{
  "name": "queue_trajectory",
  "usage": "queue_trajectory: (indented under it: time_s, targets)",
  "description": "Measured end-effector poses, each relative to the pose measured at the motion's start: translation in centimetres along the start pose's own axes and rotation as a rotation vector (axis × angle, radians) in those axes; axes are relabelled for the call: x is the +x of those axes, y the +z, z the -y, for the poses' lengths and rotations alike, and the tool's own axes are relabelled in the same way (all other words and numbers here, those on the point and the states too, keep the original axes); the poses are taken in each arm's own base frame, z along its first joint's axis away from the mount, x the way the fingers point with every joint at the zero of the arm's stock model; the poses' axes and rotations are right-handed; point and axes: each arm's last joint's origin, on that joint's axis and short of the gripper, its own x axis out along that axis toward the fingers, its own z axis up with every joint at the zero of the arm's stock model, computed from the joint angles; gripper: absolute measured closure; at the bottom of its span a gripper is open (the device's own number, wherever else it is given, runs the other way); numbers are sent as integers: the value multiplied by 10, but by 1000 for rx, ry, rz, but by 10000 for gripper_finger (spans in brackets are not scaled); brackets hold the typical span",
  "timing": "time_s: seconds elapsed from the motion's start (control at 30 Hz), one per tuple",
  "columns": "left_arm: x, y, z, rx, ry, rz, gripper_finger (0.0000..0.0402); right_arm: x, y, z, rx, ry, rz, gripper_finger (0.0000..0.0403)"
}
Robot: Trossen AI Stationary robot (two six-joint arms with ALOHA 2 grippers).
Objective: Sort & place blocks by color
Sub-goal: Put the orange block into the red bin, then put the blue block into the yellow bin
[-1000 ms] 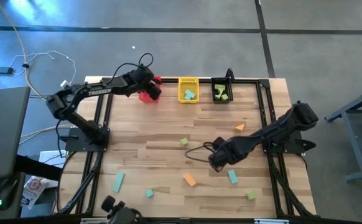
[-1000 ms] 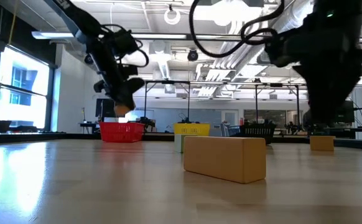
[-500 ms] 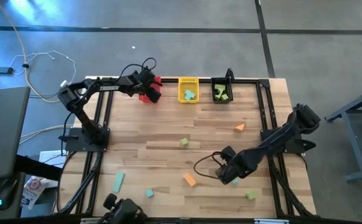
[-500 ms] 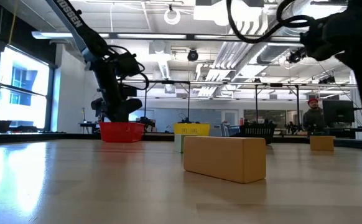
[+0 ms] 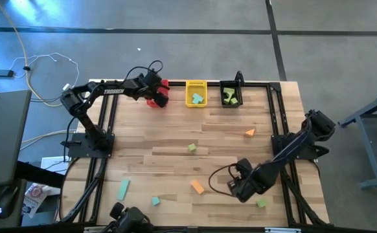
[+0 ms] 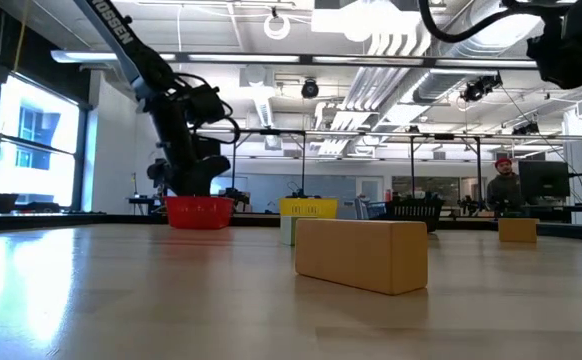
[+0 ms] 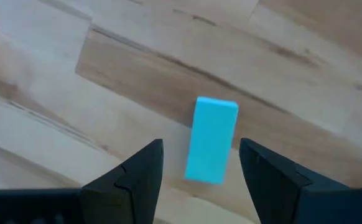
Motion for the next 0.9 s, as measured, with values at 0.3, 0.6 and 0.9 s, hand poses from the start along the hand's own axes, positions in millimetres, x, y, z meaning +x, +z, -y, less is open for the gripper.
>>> queue_trajectory:
  time_s: [0.3, 0.6, 0.9]
  targets:
    - [-21, 25, 8, 15, -149, 38, 201, 18, -10, -4, 26, -43, -35, 204]
    - [-51, 37, 19, 83, -196, 111, 204, 40, -15, -8, 23, -104, -62, 204]
    - [-80, 33, 34, 146, -235, 153, 204, 46, -17, -10, 24, -125, -84, 246]
